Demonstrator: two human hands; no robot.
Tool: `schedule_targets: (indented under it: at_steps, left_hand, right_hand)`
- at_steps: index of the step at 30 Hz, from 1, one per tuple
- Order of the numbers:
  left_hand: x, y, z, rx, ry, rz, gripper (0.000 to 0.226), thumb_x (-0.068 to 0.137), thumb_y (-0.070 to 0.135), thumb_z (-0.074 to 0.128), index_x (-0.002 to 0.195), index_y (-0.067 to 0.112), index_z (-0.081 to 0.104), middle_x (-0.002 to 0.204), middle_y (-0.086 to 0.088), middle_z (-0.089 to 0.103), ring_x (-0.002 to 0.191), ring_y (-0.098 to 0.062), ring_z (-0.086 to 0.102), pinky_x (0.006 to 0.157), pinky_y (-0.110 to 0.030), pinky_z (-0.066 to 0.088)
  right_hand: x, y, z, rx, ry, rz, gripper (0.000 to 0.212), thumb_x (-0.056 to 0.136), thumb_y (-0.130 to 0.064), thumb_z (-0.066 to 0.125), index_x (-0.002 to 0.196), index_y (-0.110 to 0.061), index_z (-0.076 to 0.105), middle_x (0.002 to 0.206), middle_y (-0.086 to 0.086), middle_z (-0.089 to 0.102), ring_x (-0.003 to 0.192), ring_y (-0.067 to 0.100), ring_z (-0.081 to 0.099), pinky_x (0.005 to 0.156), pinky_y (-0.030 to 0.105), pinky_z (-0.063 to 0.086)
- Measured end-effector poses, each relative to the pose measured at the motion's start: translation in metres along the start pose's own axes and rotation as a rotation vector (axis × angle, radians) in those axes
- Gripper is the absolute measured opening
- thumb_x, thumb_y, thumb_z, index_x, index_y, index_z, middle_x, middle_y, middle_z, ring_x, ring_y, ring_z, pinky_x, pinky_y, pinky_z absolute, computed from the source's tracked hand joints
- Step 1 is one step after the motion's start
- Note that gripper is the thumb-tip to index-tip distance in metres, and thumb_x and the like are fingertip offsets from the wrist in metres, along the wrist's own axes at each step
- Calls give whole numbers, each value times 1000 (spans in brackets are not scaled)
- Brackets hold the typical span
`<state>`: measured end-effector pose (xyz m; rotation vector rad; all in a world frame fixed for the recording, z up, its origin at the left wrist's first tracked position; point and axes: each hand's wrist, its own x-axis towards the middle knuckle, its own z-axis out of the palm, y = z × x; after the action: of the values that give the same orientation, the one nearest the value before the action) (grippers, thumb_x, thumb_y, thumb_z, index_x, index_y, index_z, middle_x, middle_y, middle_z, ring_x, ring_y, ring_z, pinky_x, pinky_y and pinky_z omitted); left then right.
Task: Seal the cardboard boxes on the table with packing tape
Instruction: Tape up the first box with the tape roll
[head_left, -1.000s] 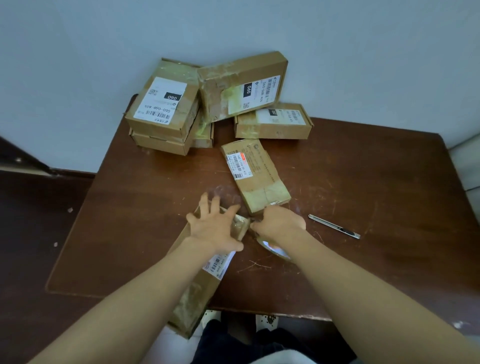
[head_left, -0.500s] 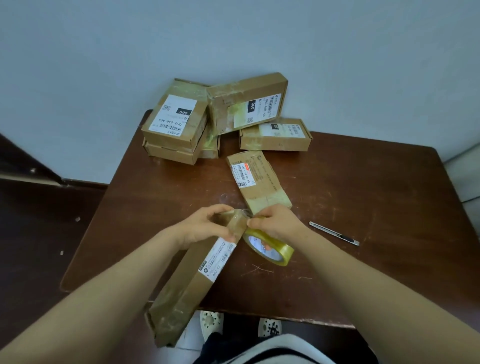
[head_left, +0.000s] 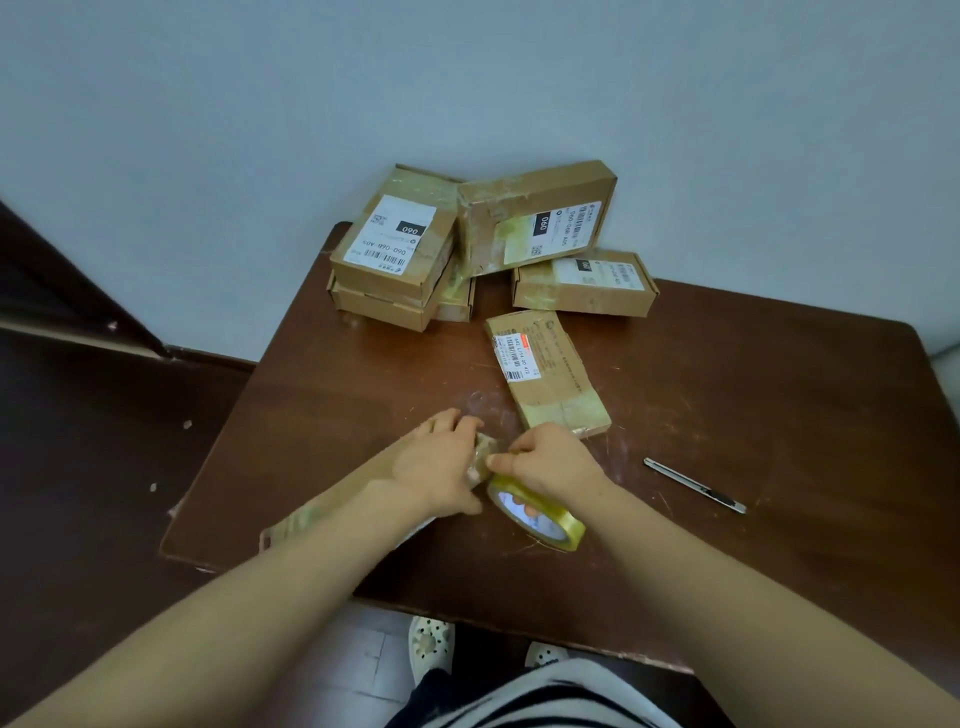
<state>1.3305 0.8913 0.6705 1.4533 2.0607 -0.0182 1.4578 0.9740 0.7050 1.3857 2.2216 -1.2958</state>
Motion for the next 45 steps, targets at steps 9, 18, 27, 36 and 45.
schedule_targets:
  at_steps: [9, 18, 27, 36, 45]
  left_hand:
    - [-9, -26, -33, -468, 117, 11, 96, 80, 23, 70, 151, 36, 6, 127, -1, 54, 111, -22, 55, 90, -32, 46]
    - [-9, -27, -21, -35, 196, 73, 75, 95, 26, 45, 152, 27, -3, 153, -1, 18, 120, -29, 49, 75, -35, 43]
    - [7, -12, -38, -270, 122, -155, 60, 87, 58, 42, 137, 24, 38, 130, -5, 52, 115, -26, 53, 90, -38, 44]
    - [17, -5, -23, -86, 391, -151, 44, 98, 48, 34, 110, 10, 51, 104, -13, 64, 97, -38, 61, 74, -38, 43]
    - [-11, -35, -51, -369, 2, -103, 107, 74, 43, 65, 151, 31, -7, 137, -10, 37, 124, -26, 41, 103, -42, 39]
  right_hand:
    - [-6, -30, -17, 331, -80, -126, 28, 92, -12, 55, 119, -12, 61, 73, -2, 61, 40, -2, 57, 38, 8, 39]
    - [4, -17, 5, 424, -15, -198, 12, 95, -15, 54, 100, -18, 64, 74, 17, 68, 46, 13, 58, 47, 13, 48]
    - [22, -12, 28, 373, -61, -156, 10, 96, -21, 53, 100, -13, 59, 67, 6, 64, 44, 16, 60, 58, 35, 56]
    - [27, -12, 30, 468, -107, -131, 10, 95, -15, 55, 96, -7, 60, 60, 3, 60, 40, 10, 57, 46, 23, 47]
    - [20, -12, 15, 551, -232, -51, 45, 87, 5, 48, 129, -10, 53, 78, 11, 67, 55, 16, 67, 58, 26, 56]
